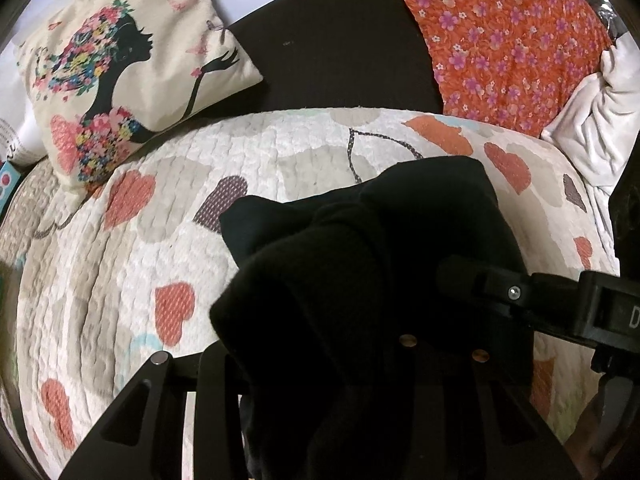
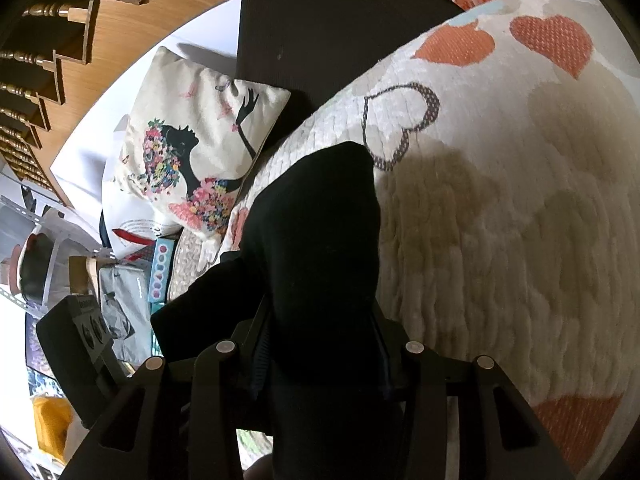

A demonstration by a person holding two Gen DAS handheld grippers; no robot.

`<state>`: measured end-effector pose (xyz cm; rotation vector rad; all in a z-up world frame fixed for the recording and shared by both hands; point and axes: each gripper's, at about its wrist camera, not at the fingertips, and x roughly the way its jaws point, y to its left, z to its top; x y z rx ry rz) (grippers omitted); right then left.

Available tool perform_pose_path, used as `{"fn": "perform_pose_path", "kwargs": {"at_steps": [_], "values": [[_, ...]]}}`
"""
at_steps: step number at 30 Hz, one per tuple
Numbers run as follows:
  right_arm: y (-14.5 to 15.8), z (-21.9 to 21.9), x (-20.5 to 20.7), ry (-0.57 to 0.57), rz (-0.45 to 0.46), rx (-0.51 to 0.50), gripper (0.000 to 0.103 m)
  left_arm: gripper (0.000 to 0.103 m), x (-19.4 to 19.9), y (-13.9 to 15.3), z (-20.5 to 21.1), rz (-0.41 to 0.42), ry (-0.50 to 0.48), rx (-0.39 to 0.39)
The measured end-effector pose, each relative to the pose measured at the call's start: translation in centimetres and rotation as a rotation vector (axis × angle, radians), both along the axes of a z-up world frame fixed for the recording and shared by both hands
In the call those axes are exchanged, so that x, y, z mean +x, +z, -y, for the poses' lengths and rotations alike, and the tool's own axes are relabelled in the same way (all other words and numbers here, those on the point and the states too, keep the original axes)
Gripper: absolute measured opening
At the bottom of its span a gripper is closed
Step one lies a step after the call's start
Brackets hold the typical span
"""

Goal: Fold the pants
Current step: 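Lower the black bundle with both grippers onto the heart quilt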

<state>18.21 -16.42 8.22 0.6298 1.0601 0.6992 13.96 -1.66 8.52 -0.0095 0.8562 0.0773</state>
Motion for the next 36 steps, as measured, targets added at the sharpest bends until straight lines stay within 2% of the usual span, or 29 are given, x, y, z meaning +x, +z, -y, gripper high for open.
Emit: {"fn": "perform_pose_path", "kwargs": {"at_steps": [10,17,36], "values": [[-0.5,-0.3,3.1,-0.023,0.012,-0.016,0.046,0.037,3.1,-0.5,0.2,0.019,-0.004,0.024],[-0.5,-0.3,4.2,-0.036,0.021,-0.026,0.046,0.037,4.5,-0.9,0.2,0.026,-0.01,0.009],[-1.5,-0.2,5.1,-0.052,0.001,-0.037,0.046,0.036,5.5,-2.2,0.3,0.017,-0.013,-0.001]]}}
